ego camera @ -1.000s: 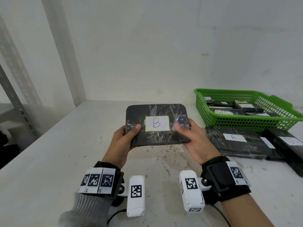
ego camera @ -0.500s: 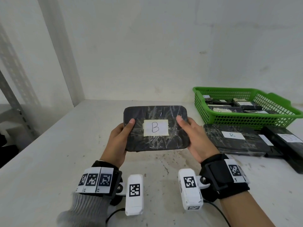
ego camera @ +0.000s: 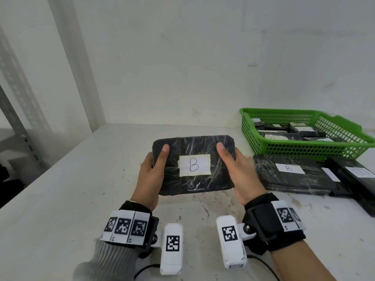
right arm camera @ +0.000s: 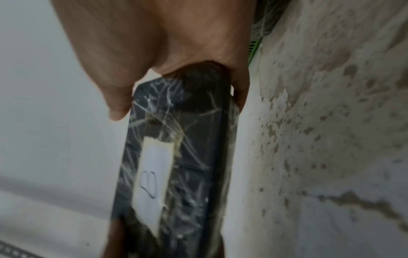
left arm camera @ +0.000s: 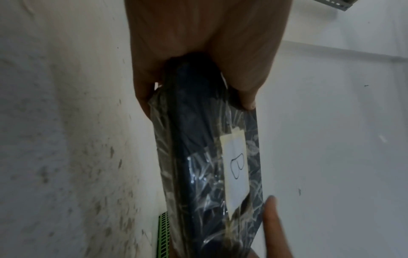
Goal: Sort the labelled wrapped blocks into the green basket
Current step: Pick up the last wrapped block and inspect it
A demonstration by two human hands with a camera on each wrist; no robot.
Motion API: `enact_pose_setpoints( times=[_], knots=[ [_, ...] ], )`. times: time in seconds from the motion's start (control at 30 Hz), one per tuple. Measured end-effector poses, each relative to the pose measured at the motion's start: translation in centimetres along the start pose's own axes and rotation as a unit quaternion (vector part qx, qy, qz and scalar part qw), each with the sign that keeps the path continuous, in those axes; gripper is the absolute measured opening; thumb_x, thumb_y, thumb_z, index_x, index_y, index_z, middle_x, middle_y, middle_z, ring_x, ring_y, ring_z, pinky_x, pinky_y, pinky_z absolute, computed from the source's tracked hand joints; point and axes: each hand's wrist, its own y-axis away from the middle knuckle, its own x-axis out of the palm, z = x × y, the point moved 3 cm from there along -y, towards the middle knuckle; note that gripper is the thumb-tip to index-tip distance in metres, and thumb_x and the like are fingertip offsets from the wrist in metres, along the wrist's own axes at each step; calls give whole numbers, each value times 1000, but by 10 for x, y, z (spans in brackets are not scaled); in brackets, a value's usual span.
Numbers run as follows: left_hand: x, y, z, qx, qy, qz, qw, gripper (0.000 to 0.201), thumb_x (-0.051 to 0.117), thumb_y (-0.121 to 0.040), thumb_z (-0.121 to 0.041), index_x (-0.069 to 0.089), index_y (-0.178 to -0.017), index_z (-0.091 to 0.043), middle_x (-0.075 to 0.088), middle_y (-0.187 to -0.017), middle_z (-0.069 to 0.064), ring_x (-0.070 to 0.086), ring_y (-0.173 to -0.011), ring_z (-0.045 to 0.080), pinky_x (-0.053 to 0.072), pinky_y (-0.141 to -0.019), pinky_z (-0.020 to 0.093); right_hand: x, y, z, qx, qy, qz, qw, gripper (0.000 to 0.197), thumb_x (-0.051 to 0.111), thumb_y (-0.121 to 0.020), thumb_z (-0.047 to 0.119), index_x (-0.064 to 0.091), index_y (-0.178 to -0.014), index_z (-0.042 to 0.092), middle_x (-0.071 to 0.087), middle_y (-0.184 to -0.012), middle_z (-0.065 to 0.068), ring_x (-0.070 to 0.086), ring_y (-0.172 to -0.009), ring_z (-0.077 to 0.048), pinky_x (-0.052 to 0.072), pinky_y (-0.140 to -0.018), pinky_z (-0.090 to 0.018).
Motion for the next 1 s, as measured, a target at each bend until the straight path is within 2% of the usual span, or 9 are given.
enact_pose_setpoints(
  times=[0.1,0.23,0.4,0.53,0.63,0.73,0.87,0.93,1.0],
  knots=[
    [1,0,1,-10,9,29,999,84,64,-65,-81,61,-125,-22,72,-115,1,68,-107,20,54,-92,42,2,5,6,-49,60,-47,996,23,57,-94,42,60,-114,32,63,-105,27,56,-91,23,40,-77,1],
    [3,2,-1,4,3,59,998,66,62,-76,-67,60,-127,-25,72,-117,-1,67,-111,17,53,-96,40,-1,4,7,-68,48,-55,995,21,59,-93,39,62,-113,34,66,-109,25,56,-100,21,40,-82,1],
    [-1,4,-7,46,12,51,998,49,59,-81,-48,62,-121,-19,73,-113,1,69,-106,17,55,-87,35,-2,4,7,-1,96,-1,995,59,57,-74,69,51,-125,42,58,-128,23,51,-124,1,36,-112,-31],
    [-4,5,-11,65,9,48,997,45,58,-82,-46,63,-120,-21,73,-111,-1,69,-103,13,57,-75,25,1,4,4,125,16,72,989,108,50,-54,89,22,-149,47,25,-158,17,22,-147,-13,21,-119,-56],
    [-5,5,-12,67,-7,51,996,48,59,-80,-50,63,-120,-24,73,-113,-2,68,-106,14,55,-82,29,1,1,0,135,-46,65,988,105,64,-49,90,41,-142,47,39,-154,10,33,-143,-21,28,-111,-66],
    [-4,6,-11,27,-11,73,997,63,51,-70,-69,61,-121,-33,69,-115,-6,63,-112,15,51,-95,45,-6,-3,1,80,-60,16,995,70,70,-60,73,62,-121,40,57,-138,6,45,-135,-22,31,-111,-63],
    [-1,6,-7,-71,42,124,989,88,38,-68,-92,50,-136,-38,59,-132,-3,56,-122,23,44,-101,57,-10,0,12,-18,-35,-12,999,52,65,-68,52,63,-117,35,64,-126,9,54,-126,-15,34,-112,-53],
    [0,7,-7,-73,60,126,988,83,48,-69,-84,53,-135,-34,63,-129,1,60,-120,26,49,-97,58,-8,3,16,-52,-5,6,999,54,61,-72,45,58,-126,35,64,-118,25,56,-117,2,38,-107,-38],
    [0,7,-8,-38,65,97,992,57,60,-84,-63,59,-126,-25,68,-119,2,63,-115,27,55,-91,51,-5,5,17,-52,16,42,998,56,58,-79,48,52,-134,42,58,-123,34,50,-120,10,33,-107,-33]
  ],
)
